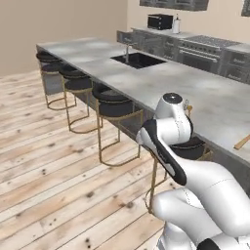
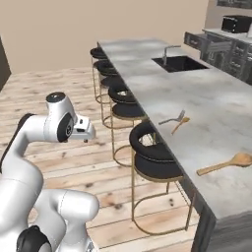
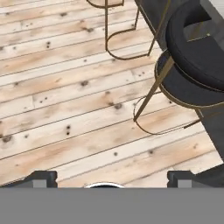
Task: Pick up the metallic utensils from the counter and place them in the open drawer. Make sure not to pick up any wooden utensils.
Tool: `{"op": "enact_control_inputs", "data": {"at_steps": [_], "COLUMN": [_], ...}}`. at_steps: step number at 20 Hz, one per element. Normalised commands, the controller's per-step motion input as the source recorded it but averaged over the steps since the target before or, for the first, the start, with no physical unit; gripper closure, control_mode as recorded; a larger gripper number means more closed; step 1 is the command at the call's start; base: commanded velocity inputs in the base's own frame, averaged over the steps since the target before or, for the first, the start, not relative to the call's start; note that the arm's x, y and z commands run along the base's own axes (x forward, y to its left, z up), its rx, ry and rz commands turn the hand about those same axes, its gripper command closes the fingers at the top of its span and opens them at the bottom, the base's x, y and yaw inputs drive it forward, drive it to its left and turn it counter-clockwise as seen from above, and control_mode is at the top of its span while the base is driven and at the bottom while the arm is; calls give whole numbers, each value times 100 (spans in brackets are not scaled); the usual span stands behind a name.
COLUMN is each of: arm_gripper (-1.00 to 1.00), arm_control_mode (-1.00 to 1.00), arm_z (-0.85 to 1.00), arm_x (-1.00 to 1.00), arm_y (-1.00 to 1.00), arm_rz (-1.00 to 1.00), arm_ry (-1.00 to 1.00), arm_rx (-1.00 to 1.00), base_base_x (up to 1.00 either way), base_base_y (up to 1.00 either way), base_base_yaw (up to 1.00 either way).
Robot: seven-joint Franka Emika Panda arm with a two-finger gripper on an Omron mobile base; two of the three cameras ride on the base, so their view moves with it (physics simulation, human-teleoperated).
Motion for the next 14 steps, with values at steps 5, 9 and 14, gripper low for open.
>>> {"op": "enact_control_inputs", "data": {"at_steps": [5, 9, 14], "arm_gripper": [-100, -100, -100], "arm_control_mode": [100, 100, 100], "arm_z": [0, 0, 0], "arm_x": [0, 0, 0], "arm_y": [0, 0, 0], "arm_rz": [0, 0, 0], "arm_ry": [0, 0, 0], "arm_rx": [0, 0, 0], "base_base_x": [57, 49, 34], "base_base_y": [96, 81, 69], "base_base_yaw": [-71, -75, -78]}}
